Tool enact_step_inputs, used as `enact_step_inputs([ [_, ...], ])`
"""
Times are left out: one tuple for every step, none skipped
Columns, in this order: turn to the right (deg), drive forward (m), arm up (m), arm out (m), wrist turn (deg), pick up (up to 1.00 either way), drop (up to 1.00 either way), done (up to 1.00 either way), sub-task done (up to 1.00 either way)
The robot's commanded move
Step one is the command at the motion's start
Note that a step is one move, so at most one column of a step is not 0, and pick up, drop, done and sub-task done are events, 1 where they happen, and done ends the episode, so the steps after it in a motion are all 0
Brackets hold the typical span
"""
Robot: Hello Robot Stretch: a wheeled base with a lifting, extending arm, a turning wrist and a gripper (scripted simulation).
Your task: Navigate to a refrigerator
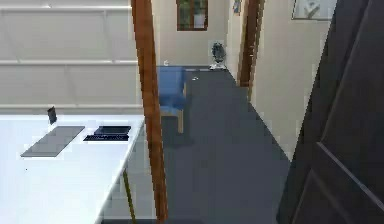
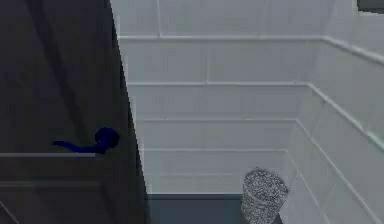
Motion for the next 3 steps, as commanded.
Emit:
enact_step_inputs([
  [-45.0,0.00,0.00,0.00,0.0,0.00,0.00,0.00,0.00],
  [-45.0,0.00,0.00,0.00,0.0,0.00,0.00,0.00,0.00],
  [-24.0,0.00,0.00,0.00,0.0,0.00,0.00,0.00,0.00],
])
